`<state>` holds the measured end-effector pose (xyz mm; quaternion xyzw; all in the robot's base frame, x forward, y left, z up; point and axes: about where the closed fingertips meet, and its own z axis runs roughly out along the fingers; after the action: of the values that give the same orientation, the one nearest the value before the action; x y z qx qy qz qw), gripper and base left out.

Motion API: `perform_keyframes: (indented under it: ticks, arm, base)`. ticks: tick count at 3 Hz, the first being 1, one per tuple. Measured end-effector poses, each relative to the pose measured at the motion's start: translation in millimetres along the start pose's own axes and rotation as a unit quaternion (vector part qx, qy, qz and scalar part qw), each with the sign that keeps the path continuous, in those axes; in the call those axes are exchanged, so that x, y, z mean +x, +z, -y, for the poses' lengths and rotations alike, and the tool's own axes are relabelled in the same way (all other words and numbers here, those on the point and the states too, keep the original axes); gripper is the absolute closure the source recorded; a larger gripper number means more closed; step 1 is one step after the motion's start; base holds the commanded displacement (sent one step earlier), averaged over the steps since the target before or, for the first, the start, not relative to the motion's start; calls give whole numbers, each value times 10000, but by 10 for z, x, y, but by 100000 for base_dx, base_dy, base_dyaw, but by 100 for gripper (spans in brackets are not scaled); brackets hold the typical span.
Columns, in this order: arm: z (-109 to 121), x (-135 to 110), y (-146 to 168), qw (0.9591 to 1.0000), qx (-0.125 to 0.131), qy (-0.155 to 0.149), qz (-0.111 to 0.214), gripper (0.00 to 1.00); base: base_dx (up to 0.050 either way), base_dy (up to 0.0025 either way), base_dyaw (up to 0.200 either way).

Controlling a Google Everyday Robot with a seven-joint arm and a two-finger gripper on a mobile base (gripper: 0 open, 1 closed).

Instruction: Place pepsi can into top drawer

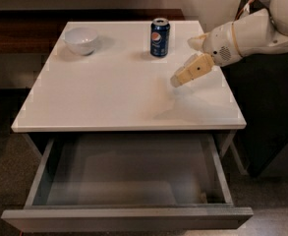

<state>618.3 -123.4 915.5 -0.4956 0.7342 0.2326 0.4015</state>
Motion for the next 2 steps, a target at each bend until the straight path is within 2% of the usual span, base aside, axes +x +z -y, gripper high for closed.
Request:
perform_keyframes:
  ticks: [1,2]
  arm:
    - [243,-2,25,9992,284,113,-253,0]
    - [239,-10,35,9992,282,115,-262,0]
  base:
    - [0,0,0]
    - [0,0,0]
